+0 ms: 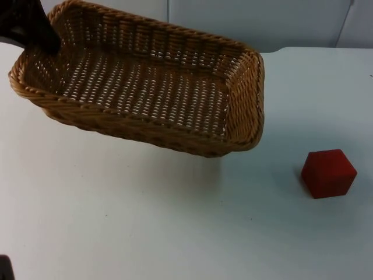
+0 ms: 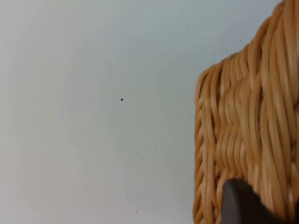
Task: Pick up the basket with the left hand and place the cube into the basket with the right hand.
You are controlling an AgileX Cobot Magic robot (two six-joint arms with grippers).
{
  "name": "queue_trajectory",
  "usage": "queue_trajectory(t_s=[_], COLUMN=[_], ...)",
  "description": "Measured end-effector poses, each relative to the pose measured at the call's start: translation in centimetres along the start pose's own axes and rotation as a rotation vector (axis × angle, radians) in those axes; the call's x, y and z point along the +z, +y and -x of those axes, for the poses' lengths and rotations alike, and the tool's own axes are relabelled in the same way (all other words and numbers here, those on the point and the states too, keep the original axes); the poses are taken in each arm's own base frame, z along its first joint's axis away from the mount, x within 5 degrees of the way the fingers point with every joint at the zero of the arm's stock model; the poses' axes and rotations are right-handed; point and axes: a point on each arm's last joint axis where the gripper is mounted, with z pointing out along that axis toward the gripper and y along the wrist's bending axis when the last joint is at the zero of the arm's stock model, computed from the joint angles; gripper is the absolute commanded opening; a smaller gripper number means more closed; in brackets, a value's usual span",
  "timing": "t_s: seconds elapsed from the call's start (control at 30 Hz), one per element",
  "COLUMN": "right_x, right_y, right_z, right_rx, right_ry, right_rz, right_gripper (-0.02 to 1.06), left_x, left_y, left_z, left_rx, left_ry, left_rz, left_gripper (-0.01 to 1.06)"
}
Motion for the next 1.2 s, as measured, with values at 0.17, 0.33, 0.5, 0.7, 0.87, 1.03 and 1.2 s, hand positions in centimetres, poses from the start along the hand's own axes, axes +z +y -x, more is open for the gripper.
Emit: queue_trajectory(t_s=[0.17,0.33,0.5,0.7,0.87,1.03,1.2], right_x=[0.0,0.0,-0.1,-0.1,2.1,5.6,9.4], right_y=[0.0,-0.1,-0.1,-0.2,-0.5,-1.0,-1.4], right_z=[0.0,0.4,0.9,3.0,5.2,7.1,8.5], right_rx=[0.000,-0.003,-0.003,0.011,0.038,0.052,0.001], right_ry=[0.000,-0.039,-0.103,-0.298,-0.279,-0.200,-0.128], right_rz=[0.000,-0.002,-0.009,-0.012,-0.003,-0.010,-0.025], right_gripper=[0.00,0.00,0.00,0.03,0.13,0.30,0.47], left_x=[0.0,0.0,0.0,0.0,0.0,0.0,0.0], left_y=[0.0,0.0,0.0,0.0,0.0,0.0,0.0], left_z=[0.0,0.0,0.0,0.0,0.0,0.1,0.1], left_rx=[0.000,0.000,0.000,0.000,0.000,0.000,0.000], left_ry=[0.000,0.000,-0.002,-0.004,-0.005,-0.007,-0.007], left_rz=[0.000,0.000,0.001,0.001,0.002,0.003,0.003], left_gripper=[0.00,0.00,0.00,0.00,0.00,0.00,0.00])
